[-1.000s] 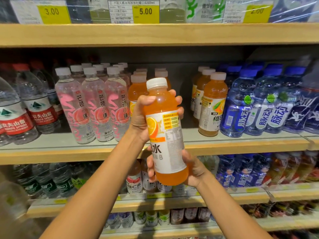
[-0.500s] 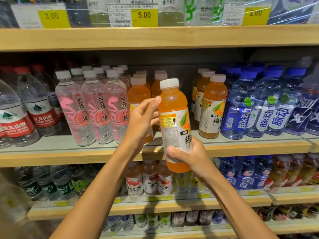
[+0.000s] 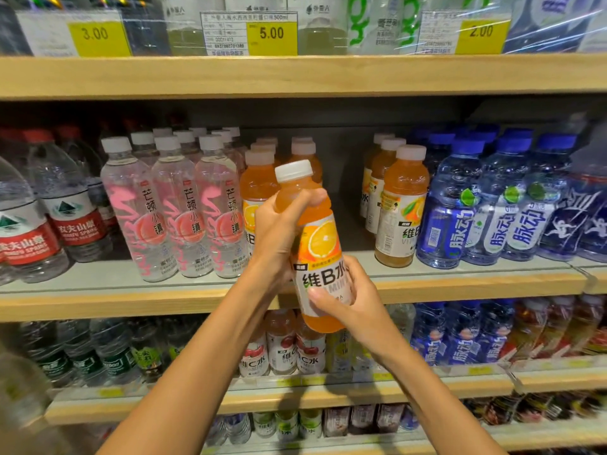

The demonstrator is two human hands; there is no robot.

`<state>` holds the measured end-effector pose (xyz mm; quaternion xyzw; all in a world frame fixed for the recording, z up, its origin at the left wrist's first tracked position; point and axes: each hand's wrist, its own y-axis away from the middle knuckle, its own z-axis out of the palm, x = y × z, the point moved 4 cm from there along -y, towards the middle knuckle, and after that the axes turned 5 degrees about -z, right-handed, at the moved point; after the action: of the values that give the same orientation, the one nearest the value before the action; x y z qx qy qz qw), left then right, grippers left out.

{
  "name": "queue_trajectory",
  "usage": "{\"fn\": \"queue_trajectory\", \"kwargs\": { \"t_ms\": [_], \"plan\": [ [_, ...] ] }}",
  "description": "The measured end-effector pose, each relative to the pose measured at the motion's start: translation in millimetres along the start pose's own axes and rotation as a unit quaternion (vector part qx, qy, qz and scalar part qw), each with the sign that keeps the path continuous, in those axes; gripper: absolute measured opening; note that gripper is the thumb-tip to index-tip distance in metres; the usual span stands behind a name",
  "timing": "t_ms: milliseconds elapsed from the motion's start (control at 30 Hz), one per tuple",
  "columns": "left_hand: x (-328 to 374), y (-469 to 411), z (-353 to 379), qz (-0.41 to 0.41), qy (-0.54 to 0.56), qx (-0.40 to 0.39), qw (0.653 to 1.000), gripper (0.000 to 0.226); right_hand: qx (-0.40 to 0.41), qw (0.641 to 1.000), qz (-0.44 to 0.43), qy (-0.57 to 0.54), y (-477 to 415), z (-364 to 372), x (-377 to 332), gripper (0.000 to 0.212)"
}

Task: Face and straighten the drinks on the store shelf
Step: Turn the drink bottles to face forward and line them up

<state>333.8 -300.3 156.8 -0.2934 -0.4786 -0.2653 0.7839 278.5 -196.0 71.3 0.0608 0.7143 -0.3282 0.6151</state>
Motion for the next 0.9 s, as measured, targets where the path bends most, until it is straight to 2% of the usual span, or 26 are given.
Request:
{"fn": "queue_trajectory", "kwargs": {
  "t_ms": [67,133,233,300,400,467,567,700,800,900],
  "plan": [
    [-0.1,-2.5,-1.5,-0.075,0.068,-0.086,0.991,0.034,-0.082,0.990,0.066,-0.098,-0.6,-1.4,-1.2,0.081],
    [2.0,-2.7,1.3,-0.127,0.129,-0.181,0.967,0.051,-0.170,0.962,0.115,-0.183,0.1,1.8,-3.1,0.091],
    [3.0,-2.6,7.2,-0.158,0.213,-0.292,0.919,0.066,-0.263,0.928,0.107,-0.240,-0.2,12.6,-9.9,0.072],
    [2.8,-2.3,9.7,-0.164,0.239,-0.337,0.896,0.064,-0.276,0.925,0.104,-0.240,-2.8,21.5,-12.4,0.067],
    [-0.6,-1.4,9.2,-0.171,0.252,-0.366,0.879,0.063,-0.249,0.938,0.093,-0.223,-6.0,27.2,-9.4,0.064],
    [-4.5,-2.9,3.9,-0.169,0.236,-0.356,0.888,0.066,-0.229,0.946,0.082,-0.214,-5.0,27.3,-6.7,0.061],
    [-7.4,-6.2,-5.8,-0.138,0.157,-0.307,0.928,0.080,-0.157,0.976,0.057,-0.140,-5.3,20.6,-4.5,0.052],
    [-7.0,-7.1,-23.7,-0.051,-0.014,-0.137,0.989,0.077,-0.036,0.998,0.030,-0.031,-6.6,10.8,-6.3,0.051],
    [-1.7,0.9,-27.0,0.033,-0.097,-0.033,0.994,0.049,0.042,0.999,0.006,0.024,-6.7,7.5,-6.4,0.048],
    [2.1,8.8,-12.2,0.063,-0.130,-0.009,0.989,0.052,0.106,0.982,-0.016,0.157,-4.0,6.4,-6.7,0.051]
  ]
}}
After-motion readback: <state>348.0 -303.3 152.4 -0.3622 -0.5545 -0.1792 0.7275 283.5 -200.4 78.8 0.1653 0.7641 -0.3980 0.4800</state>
